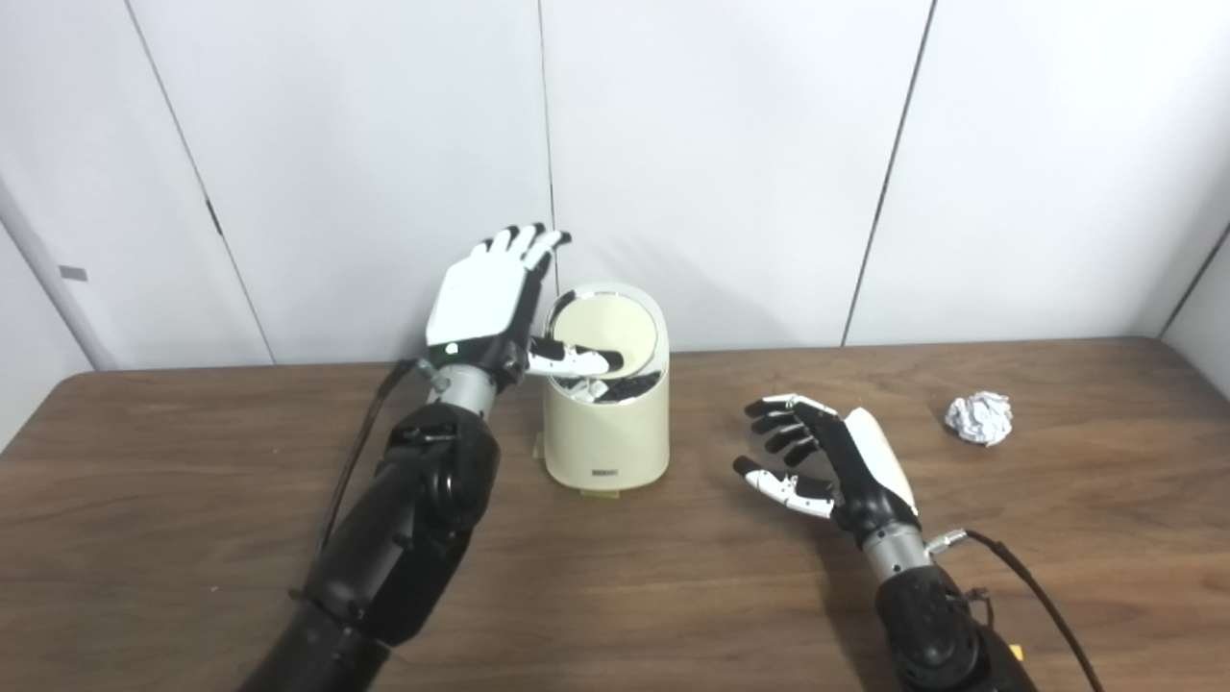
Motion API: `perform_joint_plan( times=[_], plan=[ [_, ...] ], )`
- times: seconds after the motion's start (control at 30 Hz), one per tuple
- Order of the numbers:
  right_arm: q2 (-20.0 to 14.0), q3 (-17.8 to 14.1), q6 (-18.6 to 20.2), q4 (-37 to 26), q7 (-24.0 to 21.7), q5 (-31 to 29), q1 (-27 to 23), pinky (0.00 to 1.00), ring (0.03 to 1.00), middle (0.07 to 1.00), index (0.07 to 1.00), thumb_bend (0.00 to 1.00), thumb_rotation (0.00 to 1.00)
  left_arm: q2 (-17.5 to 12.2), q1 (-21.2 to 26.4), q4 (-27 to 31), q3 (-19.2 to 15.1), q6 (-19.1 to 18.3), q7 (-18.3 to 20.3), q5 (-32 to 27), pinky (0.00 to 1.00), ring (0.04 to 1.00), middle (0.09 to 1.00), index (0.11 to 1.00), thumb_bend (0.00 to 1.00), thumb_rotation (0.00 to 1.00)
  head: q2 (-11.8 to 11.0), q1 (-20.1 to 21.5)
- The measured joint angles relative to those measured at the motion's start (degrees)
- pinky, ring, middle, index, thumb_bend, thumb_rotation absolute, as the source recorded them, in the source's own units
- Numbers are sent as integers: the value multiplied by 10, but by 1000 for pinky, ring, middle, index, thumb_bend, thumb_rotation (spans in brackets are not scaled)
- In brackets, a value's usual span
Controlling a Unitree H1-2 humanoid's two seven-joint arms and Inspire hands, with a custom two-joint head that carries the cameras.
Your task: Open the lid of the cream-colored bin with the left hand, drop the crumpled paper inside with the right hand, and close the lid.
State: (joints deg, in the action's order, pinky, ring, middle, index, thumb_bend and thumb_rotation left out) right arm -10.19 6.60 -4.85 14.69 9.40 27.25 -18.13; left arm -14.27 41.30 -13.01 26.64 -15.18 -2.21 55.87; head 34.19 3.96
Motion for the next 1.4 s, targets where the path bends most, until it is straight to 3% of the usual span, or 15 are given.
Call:
perform_joint_plan(
  times=[0.17,0.6,0.63,0.7,0.73,0.8,0.83,1.2,1.3,1.33,1.4],
  plan=[
    [1,0,-1,1,0,0,0,510,611,661,675,296,291,-17,23,9,27,0,14,76,1000,1000,1000,995,1000,250,-4,4],
    [1,1,0,0,0,1,0,501,597,654,678,295,279,-21,18,-7,20,9,19,80,1000,1000,1000,987,1000,282,-5,2],
    [1,1,0,0,0,1,0,514,609,662,683,299,292,-21,17,-7,17,10,19,77,1000,1000,990,978,973,480,-5,0],
    [1,1,0,0,0,1,0,518,613,665,684,302,298,-18,12,-5,4,11,18,67,1000,1000,983,976,905,675,-5,0],
    [1,1,0,0,0,1,0,511,608,662,682,304,292,-17,7,-3,-3,11,20,62,1000,1000,982,979,832,834,-6,0],
    [0,1,0,0,0,1,0,499,599,655,679,305,279,-14,-4,12,-16,6,34,48,1000,1000,979,982,762,966,-7,-1],
    [0,0,0,0,0,0,0,497,598,654,678,303,272,-12,-8,18,-22,4,41,42,1000,1000,979,981,754,983,-7,-1],
    [0,2,-4,11,3,1,-1,488,594,650,674,300,306,13,-7,58,-76,3,77,-47,1000,993,965,963,818,1000,-10,-2],
    [0,2,-3,11,5,2,-1,480,590,649,675,297,307,40,-9,85,-129,-19,121,-142,1000,976,976,974,843,1000,-10,-2],
    [1,2,-2,11,5,2,-1,489,594,651,679,300,290,50,-9,91,-148,-24,131,-176,969,991,993,992,783,1000,-10,-1],
    [1,2,-1,11,5,1,-1,491,594,651,680,301,281,68,-9,95,-187,-37,165,-265,971,998,997,998,790,1000,-10,-1]
  ],
)
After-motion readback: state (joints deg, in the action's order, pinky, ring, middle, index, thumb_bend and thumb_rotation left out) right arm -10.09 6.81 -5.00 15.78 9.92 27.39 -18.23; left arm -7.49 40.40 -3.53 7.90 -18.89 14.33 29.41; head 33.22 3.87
